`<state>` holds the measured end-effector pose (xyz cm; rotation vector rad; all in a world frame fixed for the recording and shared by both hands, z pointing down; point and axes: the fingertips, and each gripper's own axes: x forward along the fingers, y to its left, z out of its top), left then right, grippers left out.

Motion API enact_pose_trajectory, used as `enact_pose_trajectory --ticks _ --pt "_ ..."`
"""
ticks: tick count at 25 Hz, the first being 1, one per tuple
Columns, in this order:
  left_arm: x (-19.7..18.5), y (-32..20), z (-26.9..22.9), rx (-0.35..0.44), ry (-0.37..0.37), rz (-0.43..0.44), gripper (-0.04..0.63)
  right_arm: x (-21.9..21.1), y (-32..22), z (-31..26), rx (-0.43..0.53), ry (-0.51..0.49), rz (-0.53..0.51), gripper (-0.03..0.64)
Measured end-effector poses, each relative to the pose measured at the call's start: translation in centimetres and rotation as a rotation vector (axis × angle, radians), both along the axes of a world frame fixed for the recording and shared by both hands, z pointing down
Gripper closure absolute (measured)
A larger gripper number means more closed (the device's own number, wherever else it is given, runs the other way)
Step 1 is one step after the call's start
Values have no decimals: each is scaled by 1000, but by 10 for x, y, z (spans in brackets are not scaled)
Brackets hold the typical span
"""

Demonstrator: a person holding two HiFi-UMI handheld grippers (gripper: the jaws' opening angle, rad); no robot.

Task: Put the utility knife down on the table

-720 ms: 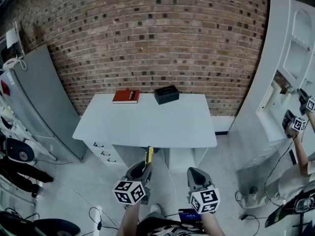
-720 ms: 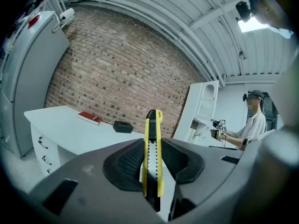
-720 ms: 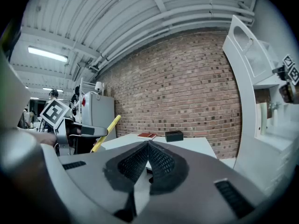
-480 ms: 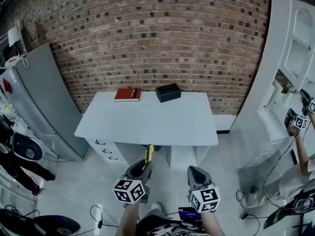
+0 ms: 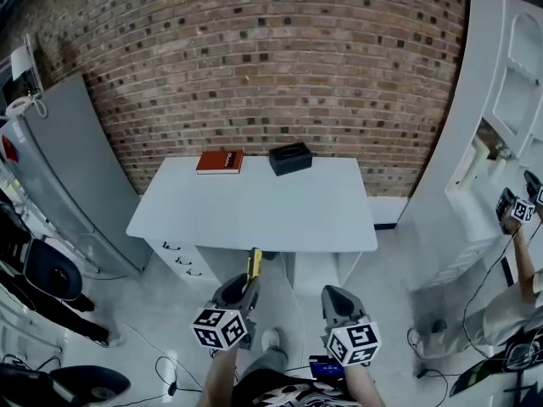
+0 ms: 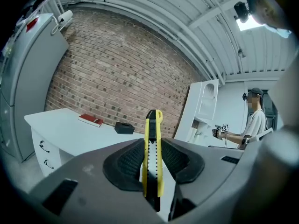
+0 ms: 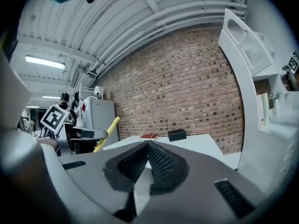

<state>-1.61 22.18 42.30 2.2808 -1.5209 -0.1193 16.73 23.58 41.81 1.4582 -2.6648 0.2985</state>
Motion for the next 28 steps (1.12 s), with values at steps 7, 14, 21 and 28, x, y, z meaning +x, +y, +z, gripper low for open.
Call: enact_pose_trajectory --ticks 7,14,21,28 --pt "-17 -62 22 -20 13 3 477 -11 -60 24 -41 18 18 617" --pt "-46 -177 51 -54 20 39 477 -47 -169 55 -94 56 36 617" --pt "-90 -283 59 -77 10 71 477 -114 -272 49 -119 23 -2 617" --pt "-112 -335 65 -92 22 71 477 -122 -317 52 -152 -16 25 617"
